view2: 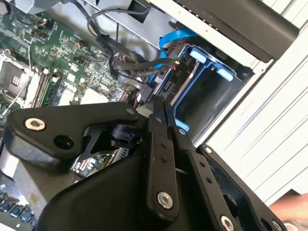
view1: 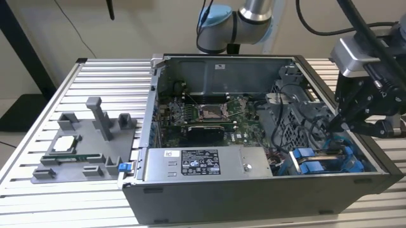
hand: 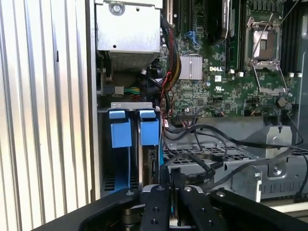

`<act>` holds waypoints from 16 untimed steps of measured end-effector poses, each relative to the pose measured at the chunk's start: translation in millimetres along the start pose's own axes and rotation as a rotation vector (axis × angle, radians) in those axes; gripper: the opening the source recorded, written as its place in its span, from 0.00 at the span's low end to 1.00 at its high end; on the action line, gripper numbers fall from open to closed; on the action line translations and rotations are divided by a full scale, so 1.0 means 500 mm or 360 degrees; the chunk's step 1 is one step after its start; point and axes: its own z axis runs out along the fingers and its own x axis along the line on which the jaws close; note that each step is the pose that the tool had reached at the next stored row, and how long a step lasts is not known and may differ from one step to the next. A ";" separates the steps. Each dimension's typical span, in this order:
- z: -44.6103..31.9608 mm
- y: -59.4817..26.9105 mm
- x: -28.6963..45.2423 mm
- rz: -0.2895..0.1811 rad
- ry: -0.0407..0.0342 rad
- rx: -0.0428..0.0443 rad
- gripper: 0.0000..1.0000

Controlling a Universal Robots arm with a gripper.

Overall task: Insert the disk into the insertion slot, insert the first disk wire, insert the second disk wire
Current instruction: 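Insert the second disk wire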

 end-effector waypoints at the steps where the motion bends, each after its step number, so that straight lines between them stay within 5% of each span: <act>1: -0.004 0.000 -0.001 0.0000 -0.0002 0.0000 0.00; 4: -0.005 0.000 -0.001 0.0000 -0.0009 0.0000 0.00; 7: -0.005 -0.001 -0.001 0.0001 -0.0035 -0.0001 0.00; 8: -0.005 -0.002 -0.001 0.0001 -0.0045 -0.0002 1.00; 10: -0.004 -0.004 0.000 0.0002 -0.0059 -0.0002 1.00; 16: 0.010 -0.003 0.002 -0.0007 -0.0061 0.0016 1.00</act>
